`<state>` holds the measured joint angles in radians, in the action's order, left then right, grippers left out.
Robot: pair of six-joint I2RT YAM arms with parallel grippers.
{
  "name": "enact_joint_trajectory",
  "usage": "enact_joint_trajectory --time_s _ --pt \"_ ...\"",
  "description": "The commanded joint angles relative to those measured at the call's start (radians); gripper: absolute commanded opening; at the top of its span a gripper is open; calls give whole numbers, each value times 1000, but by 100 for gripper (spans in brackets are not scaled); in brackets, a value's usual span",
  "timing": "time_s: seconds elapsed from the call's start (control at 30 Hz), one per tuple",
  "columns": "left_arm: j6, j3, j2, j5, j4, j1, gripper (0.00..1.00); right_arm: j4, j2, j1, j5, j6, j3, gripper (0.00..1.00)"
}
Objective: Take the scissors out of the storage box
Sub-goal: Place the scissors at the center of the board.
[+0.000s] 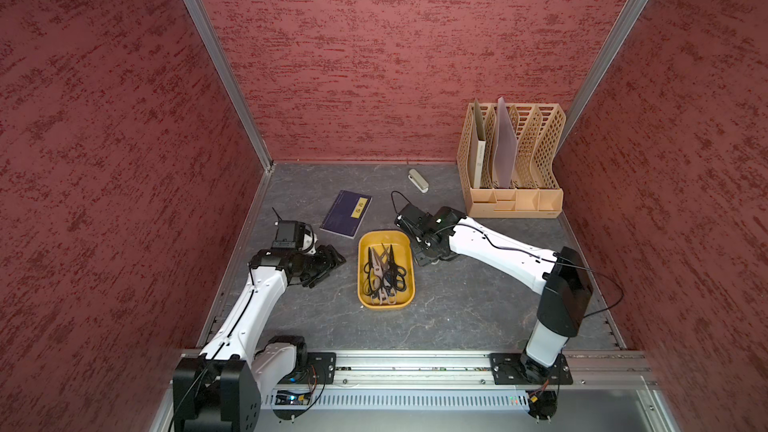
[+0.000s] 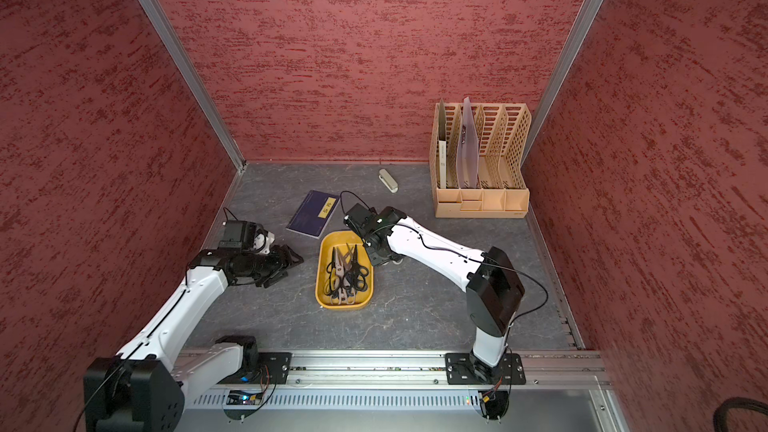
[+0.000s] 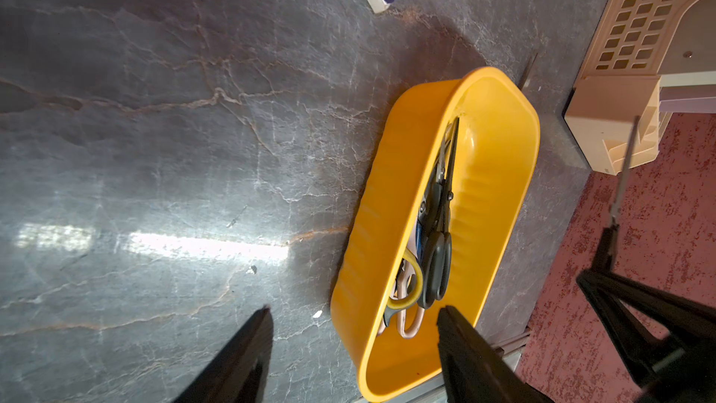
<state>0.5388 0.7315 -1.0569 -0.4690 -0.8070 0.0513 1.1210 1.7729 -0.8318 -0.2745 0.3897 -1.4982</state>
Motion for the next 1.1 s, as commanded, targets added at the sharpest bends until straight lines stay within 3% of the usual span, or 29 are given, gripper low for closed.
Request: enact_joint_trajectory --time_s 0.0,0.4,0.8,1.07 --pt "33 27 17 25 -10 37 71 -96 -12 63 13 -42 51 0" --pt "84 17 86 102 -64 87 71 -277 101 204 69 -73 155 0" --pt "104 -13 159 131 -108 87 71 -326 197 227 110 -70 176 0" --pt "102 -9 156 131 -105 84 71 -330 161 227 128 -34 217 19"
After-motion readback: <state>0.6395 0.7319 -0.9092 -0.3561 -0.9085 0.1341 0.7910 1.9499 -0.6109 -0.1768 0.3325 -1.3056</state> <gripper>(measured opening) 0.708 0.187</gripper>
